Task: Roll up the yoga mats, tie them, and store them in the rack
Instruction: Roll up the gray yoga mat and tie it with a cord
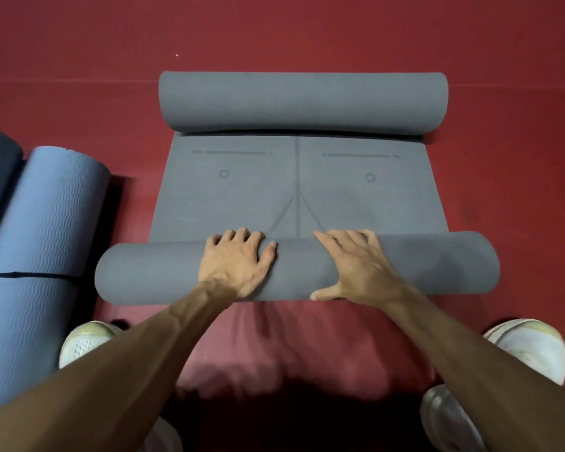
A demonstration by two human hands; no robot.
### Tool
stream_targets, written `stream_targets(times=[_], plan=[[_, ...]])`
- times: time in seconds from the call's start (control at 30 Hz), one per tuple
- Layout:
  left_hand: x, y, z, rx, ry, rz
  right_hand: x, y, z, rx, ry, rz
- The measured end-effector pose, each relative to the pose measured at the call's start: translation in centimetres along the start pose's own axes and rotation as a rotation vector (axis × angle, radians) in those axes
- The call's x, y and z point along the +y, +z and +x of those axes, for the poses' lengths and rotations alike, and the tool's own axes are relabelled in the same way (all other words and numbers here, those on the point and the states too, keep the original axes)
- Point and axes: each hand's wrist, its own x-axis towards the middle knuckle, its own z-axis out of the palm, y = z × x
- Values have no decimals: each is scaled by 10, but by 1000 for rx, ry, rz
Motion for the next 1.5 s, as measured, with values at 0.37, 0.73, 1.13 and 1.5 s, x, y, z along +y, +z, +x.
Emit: stream_targets(times=[0.37, 0.73, 1.13, 1.5], plan=[[-12, -21, 82, -329, -100, -155, -12, 26, 4, 266, 64, -118], [-11, -28, 80, -137, -100, -183, 1, 11, 40, 229, 60, -185], [13, -7, -4, 166, -197, -182, 3, -46, 61, -330, 53, 2], [18, 5, -39, -1, -120, -21, 6, -30, 28, -375, 49, 142]])
